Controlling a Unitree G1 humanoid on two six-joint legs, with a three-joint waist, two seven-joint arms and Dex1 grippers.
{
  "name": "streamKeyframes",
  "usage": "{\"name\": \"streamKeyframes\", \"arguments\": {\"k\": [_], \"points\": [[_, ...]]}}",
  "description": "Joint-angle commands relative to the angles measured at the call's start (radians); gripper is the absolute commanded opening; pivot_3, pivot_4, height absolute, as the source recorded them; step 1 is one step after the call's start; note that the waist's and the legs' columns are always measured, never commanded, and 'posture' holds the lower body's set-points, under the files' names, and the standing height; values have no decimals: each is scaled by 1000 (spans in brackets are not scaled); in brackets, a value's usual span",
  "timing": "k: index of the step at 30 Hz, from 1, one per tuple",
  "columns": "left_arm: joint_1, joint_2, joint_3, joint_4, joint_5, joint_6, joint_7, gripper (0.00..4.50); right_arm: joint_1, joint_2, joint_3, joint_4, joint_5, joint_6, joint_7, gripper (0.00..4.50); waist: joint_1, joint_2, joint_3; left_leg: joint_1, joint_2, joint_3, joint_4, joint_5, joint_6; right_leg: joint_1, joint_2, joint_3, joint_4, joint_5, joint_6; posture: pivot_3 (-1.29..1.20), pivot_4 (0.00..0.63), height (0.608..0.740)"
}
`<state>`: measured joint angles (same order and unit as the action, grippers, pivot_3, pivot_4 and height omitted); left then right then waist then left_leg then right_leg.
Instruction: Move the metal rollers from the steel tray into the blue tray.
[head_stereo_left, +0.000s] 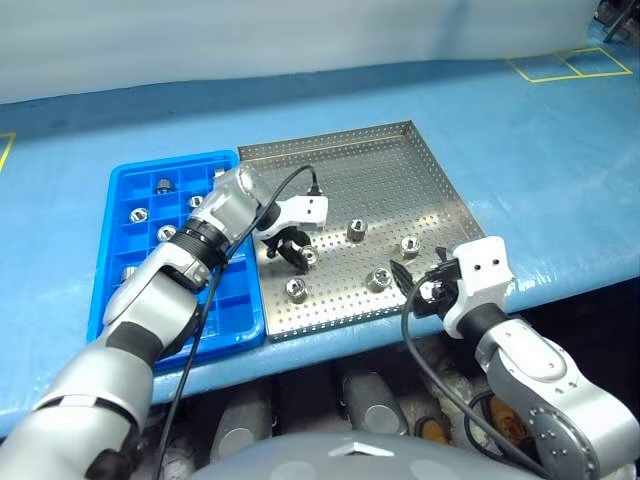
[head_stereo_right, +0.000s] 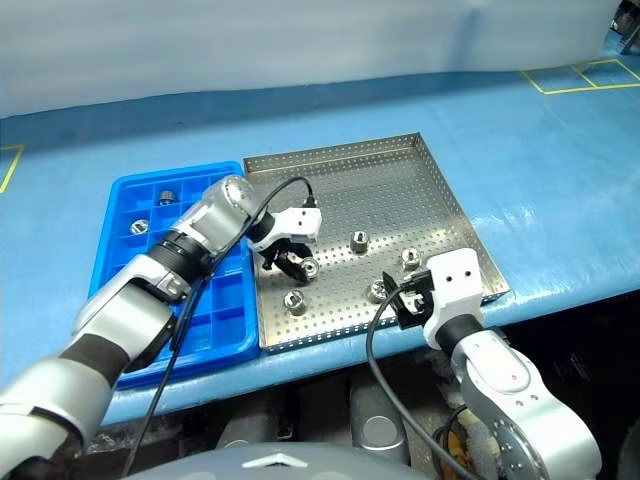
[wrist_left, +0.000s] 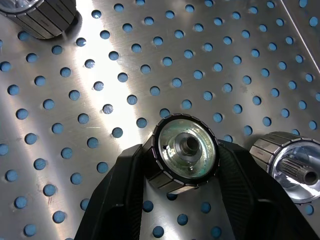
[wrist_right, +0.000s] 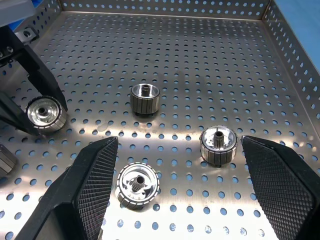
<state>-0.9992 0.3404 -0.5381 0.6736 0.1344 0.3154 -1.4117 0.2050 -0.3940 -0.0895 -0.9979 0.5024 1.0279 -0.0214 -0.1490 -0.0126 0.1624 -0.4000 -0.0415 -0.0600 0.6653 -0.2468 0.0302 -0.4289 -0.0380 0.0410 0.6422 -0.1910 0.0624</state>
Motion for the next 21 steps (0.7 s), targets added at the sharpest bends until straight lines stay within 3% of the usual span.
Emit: {"name": "streamKeyframes", "arguments": {"k": [1,5,10,15,21], "points": [[-29,11,186,-141,-108,65,93,1881,-16,-4,-14,-49,18,-25,0,4198,1,0,0,0,0,0,0,0,0,0,0,0,0,0,0,-254,150,740],[51,87,366,-349,-164,162,255,1881,-92,34,31,-26,18,0,-4,4198,-7,0,0,1,1,2,-1,0,1,-1,0,1,0,0,0,-210,150,740],[283,255,502,-655,-141,280,407,1881,-252,78,165,88,9,12,33,4198,-10,2,-1,7,3,4,-4,0,0,0,-1,5,2,0,-1,-78,150,740],[544,346,632,-968,-182,443,496,1881,-403,74,288,220,7,-16,140,4198,61,0,0,4,1,1,-4,0,-1,0,0,2,1,1,-2,72,150,740],[827,354,763,-1234,-224,607,592,1881,-533,45,471,371,-49,-124,328,4198,148,-2,1,3,-1,0,-4,-1,1,0,-4,-3,-1,2,-6,176,150,740]]}}
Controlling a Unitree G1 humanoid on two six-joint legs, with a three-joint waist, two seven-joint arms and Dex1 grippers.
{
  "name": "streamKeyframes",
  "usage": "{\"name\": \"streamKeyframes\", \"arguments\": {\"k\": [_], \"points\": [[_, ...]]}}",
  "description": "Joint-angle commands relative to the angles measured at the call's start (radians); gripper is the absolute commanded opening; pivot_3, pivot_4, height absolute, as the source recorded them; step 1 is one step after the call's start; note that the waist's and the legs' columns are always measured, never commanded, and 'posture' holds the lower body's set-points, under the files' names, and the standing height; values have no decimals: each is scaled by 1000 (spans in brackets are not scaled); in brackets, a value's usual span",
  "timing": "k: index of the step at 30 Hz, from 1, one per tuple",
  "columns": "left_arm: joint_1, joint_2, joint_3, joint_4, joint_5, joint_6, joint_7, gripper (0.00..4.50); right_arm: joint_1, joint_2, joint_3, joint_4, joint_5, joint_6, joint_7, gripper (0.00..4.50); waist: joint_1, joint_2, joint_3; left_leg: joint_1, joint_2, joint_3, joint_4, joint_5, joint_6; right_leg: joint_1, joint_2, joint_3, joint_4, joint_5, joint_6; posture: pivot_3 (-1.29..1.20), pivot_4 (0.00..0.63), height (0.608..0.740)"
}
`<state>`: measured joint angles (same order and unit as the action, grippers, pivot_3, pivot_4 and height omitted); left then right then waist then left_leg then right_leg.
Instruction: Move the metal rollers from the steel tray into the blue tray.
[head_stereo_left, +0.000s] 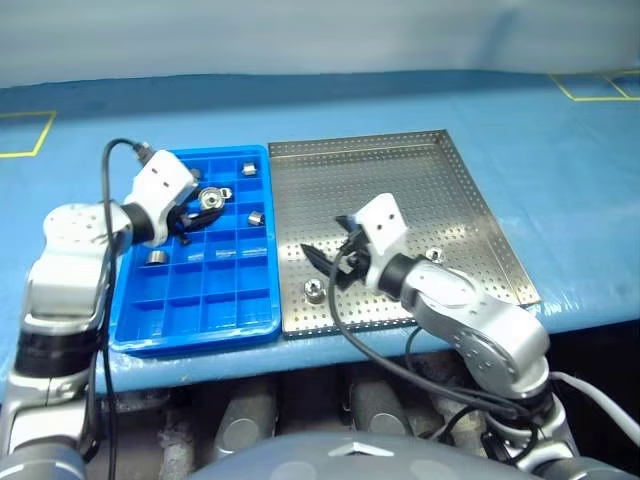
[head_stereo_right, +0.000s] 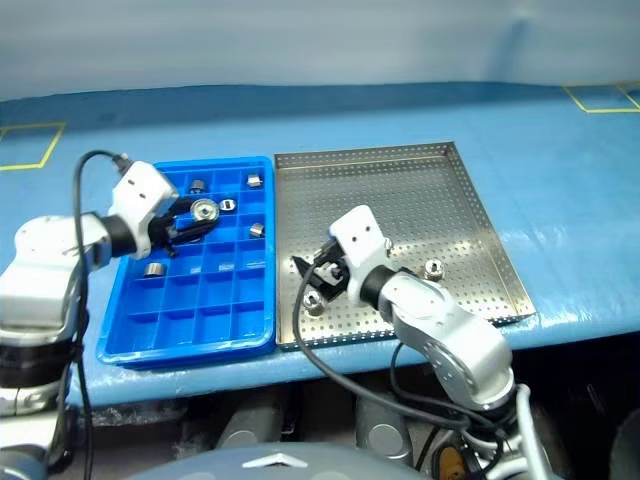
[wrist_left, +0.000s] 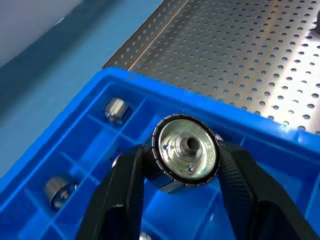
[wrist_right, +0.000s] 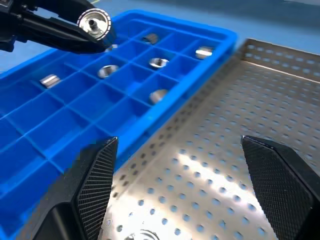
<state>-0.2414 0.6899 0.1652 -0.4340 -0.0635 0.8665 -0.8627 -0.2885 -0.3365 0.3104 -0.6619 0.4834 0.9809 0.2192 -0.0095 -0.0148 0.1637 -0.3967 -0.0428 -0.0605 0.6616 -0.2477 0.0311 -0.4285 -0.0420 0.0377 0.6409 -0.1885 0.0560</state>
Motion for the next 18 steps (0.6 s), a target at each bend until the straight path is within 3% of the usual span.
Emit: {"name": "streamKeyframes", "arguments": {"k": [1,8,18], "points": [[103,-2,71,-152,-32,72,59,1881,-52,-17,100,55,-46,-107,117,4198,19,0,0,0,0,-1,0,0,0,0,0,-1,0,0,0,186,150,740],[265,-39,56,-241,-50,102,168,1881,-45,-10,175,124,-131,-291,226,4198,59,-1,0,0,0,-5,0,1,-2,1,-1,-7,-1,-2,0,209,150,740],[268,-30,-80,-186,-78,125,231,1881,13,4,150,129,-194,-324,228,4198,67,-1,0,1,1,-11,-2,5,-9,2,-2,-12,2,-8,-9,159,150,740]]}}
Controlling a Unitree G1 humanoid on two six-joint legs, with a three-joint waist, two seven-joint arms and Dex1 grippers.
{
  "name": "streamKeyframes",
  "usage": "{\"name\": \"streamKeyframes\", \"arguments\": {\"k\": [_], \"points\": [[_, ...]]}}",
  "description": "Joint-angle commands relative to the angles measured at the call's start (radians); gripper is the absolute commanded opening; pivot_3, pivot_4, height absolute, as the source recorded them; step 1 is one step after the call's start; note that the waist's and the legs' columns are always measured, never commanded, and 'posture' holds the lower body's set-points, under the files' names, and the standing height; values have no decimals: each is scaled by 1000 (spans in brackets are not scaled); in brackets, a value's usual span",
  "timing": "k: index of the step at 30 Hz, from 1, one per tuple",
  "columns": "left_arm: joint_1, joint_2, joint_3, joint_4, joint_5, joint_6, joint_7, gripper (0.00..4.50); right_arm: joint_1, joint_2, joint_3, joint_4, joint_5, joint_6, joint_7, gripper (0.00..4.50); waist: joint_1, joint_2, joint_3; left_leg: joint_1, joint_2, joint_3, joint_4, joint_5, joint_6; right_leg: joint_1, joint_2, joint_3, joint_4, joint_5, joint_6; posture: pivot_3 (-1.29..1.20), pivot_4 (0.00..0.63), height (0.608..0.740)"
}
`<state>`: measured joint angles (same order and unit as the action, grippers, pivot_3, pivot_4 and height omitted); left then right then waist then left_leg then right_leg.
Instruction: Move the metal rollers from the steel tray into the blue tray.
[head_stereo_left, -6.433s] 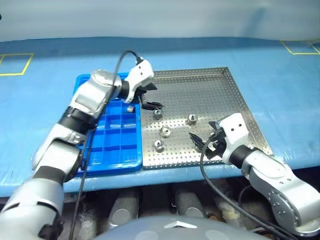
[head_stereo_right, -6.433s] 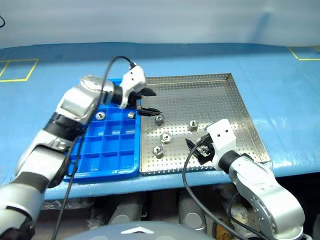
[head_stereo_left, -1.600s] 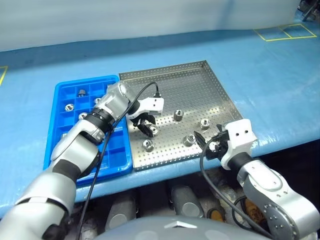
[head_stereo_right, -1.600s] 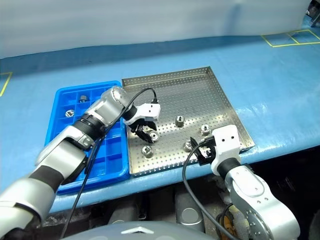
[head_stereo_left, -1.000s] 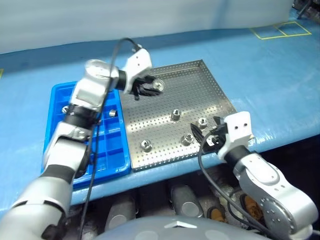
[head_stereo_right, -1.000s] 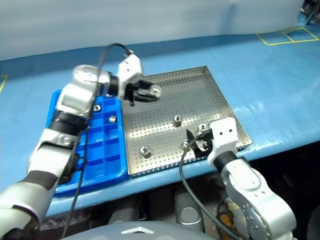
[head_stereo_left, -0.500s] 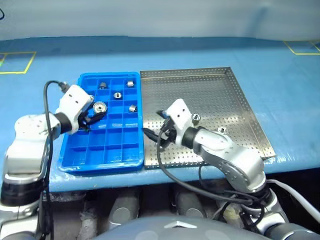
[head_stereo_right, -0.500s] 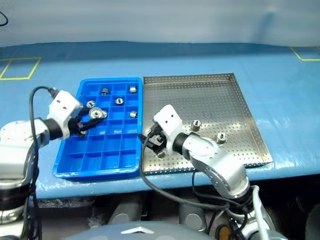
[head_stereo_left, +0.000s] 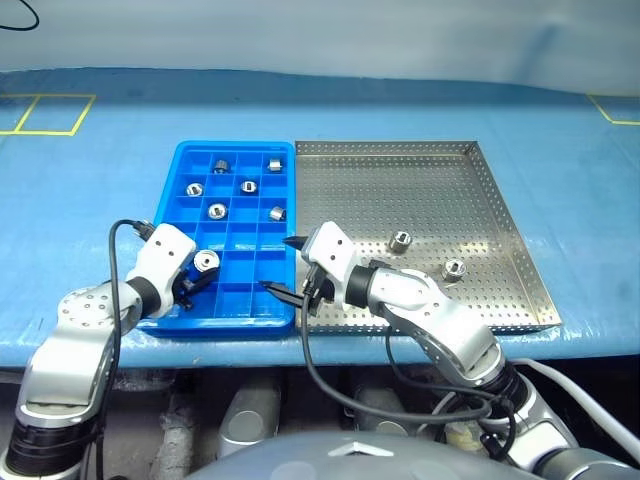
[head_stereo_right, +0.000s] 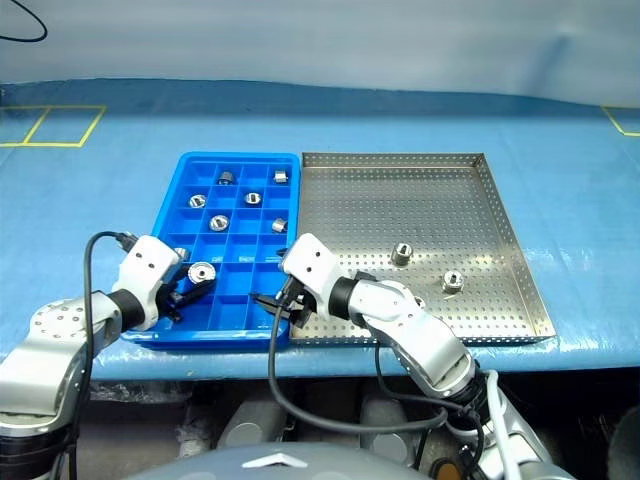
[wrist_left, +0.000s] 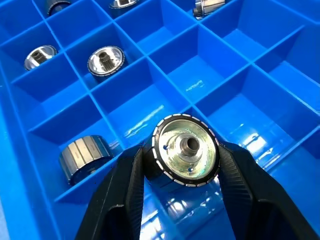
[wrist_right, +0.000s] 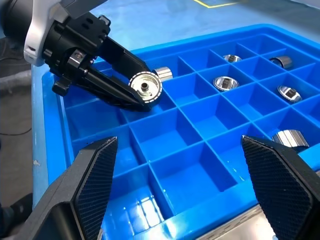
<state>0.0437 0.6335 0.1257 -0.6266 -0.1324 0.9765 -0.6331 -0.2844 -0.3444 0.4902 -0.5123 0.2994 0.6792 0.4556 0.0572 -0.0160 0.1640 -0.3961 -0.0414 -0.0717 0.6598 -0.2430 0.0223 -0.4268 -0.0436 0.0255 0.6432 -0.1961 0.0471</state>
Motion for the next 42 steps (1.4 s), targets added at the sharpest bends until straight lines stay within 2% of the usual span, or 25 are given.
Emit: {"name": "streamKeyframes", "arguments": {"k": [1,8,12,17,23,27,31,33,39,42], "points": [[-21,41,-55,14,-7,29,2,2231,15,14,-34,-24,-15,-21,-13,4198,0,0,0,0,0,-1,0,0,-1,0,0,-1,0,0,0,150,150,740],[-79,94,-60,29,-29,54,-1,4471,64,7,-70,-62,-43,-9,-37,4198,-5,0,0,0,-1,-4,0,0,-1,0,1,-5,-1,-1,-1,103,150,740],[-210,66,-46,47,-106,-40,-66,4471,99,7,-115,-101,-48,-11,-60,4198,-1,1,0,-1,-2,-6,0,1,-1,0,0,-7,-2,-1,-1,69,150,740],[-438,54,-162,202,-152,-238,-230,4471,200,-19,-192,-164,-107,-156,-93,4198,-17,1,0,-2,-2,-7,1,1,-2,4,0,-9,-2,-1,-1,16,150,740],[-679,3,-438,544,-95,-557,-563,4471,434,-105,-290,-229,-178,-306,-96,4198,-57,1,0,-1,-1,-4,-2,1,-1,2,0,-7,-2,-1,-1,-78,150,740],[-764,-38,-549,742,-52,-725,-744,4471,586,-101,-330,-256,-204,-361,-121,4198,-95,1,0,-2,-1,-2,-3,0,0,1,1,-5,-1,0,0,-150,150,740],[-856,-78,-645,899,-7,-812,-914,4471,654,-58,-338,-261,-240,-362,-178,4198,-119,1,0,-2,0,0,-2,0,0,1,2,-5,-1,-2,0,-208,150,740],[-887,-98,-670,953,19,-846,-956,4471,665,-41,-336,-263,-256,-363,-194,4198,-134,1,0,-2,0,1,1,0,1,1,3,-3,-1,-2,0,-226,150,740],[-1023,-97,-923,1098,66,-971,-981,4471,692,10,-319,-268,-304,-368,-238,4198,-169,1,0,-1,0,5,4,-1,4,2,3,2,-1,-1,2,-278,150,740],[-1056,-127,-962,1176,144,-1041,-981,4471,695,26,-317,-274,-314,-371,-248,4198,-188,1,0,-2,0,6,4,-2,5,1,3,4,-1,0,3,-299,150,740]]}}
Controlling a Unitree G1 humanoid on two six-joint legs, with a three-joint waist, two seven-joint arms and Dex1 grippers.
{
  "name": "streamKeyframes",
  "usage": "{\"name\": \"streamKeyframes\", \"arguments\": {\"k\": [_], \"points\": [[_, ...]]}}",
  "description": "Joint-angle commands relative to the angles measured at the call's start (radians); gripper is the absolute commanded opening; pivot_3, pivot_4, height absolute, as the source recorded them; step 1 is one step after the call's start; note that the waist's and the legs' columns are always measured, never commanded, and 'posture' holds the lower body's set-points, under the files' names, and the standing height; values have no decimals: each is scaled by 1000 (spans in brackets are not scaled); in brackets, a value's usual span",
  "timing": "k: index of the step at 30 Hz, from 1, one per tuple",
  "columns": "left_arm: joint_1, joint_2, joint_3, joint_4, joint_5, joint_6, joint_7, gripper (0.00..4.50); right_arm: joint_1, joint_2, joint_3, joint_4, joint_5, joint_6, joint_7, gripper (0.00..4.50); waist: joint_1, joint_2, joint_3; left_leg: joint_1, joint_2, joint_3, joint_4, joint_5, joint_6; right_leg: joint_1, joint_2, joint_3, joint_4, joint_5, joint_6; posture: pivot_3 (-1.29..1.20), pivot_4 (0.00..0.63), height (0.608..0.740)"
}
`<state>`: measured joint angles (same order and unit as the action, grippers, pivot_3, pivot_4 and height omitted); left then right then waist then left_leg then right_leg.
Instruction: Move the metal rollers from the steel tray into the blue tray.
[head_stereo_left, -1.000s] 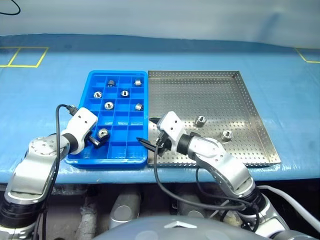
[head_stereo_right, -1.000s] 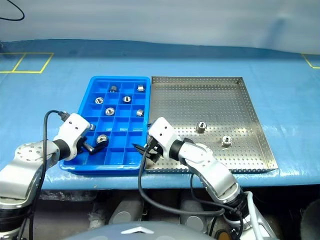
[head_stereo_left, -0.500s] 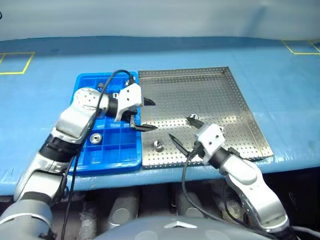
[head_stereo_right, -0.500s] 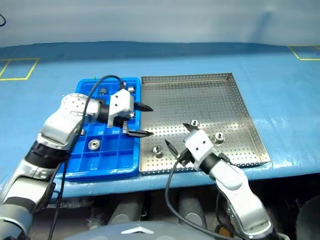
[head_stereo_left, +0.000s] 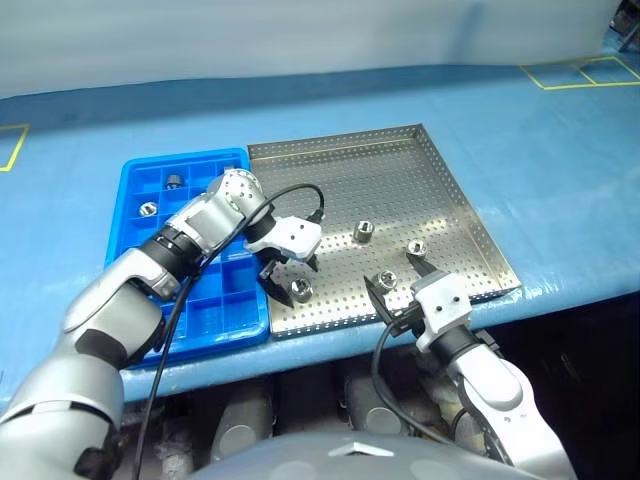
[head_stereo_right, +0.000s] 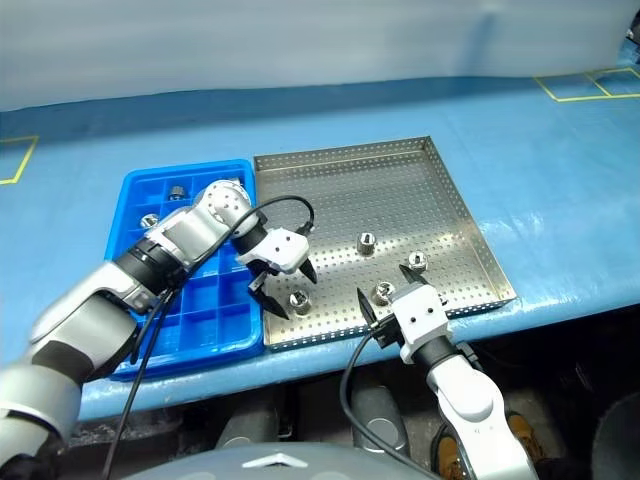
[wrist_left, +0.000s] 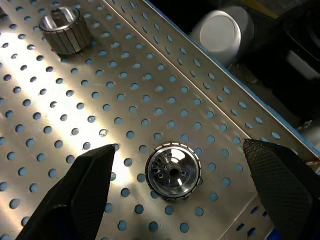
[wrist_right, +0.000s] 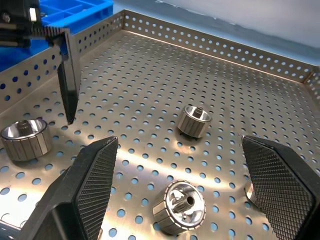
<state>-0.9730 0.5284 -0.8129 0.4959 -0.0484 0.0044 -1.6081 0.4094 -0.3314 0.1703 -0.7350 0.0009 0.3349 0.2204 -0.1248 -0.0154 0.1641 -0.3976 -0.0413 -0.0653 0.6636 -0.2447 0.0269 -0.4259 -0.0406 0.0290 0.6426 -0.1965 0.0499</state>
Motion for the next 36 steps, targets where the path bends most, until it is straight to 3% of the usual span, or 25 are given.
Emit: {"name": "streamKeyframes", "arguments": {"k": [1,6,9,14,16,22,25,31,36], "points": [[-46,-34,-29,71,68,-80,-6,4471,2,18,4,-52,-20,-26,-16,4198,-11,0,0,0,0,1,0,0,0,0,0,1,0,0,0,-302,150,740],[-68,-63,-61,119,108,-121,-6,4471,1,37,8,-50,-44,-27,-26,4198,-33,0,0,-1,0,3,0,-1,2,-1,0,3,0,0,2,-309,150,740],[-73,-59,-84,115,99,-123,-6,3910,-7,43,4,-51,-47,-25,-28,4198,-43,0,0,0,0,4,0,-1,2,-1,0,6,0,1,4,-303,150,740],[-67,-21,-89,71,69,-107,-6,2323,-28,47,0,-54,-48,-17,-18,4198,-60,0,0,0,0,5,0,-2,3,-2,1,9,0,2,8,-268,150,740],[-54,-7,-21,37,53,-81,-6,1723,-52,45,3,-51,-44,-10,-6,4198,-60,0,0,0,0,5,0,-2,3,-2,1,9,0,4,10,-246,150,740],[46,39,281,-169,-65,125,139,1715,-207,71,31,-29,-18,42,28,4198,-39,0,0,0,0,5,1,-2,3,-3,1,10,1,4,11,-141,150,740],[153,124,417,-331,-73,206,249,1715,-314,85,61,12,-7,54,56,4198,-28,0,0,1,1,6,0,-2,3,-3,2,11,1,4,11,-71,150,740],[484,319,693,-703,-62,432,469,1715,-532,132,143,160,42,39,147,4198,36,1,1,2,2,4,-3,-1,2,-4,3,11,2,4,8,83,150,740],[858,370,981,-1024,-75,702,627,1715,-657,155,226,290,82,-8,265,4198,121,0,1,1,0,3,-4,-2,3,-3,0,7,0,6,4,239,150,740]]}}
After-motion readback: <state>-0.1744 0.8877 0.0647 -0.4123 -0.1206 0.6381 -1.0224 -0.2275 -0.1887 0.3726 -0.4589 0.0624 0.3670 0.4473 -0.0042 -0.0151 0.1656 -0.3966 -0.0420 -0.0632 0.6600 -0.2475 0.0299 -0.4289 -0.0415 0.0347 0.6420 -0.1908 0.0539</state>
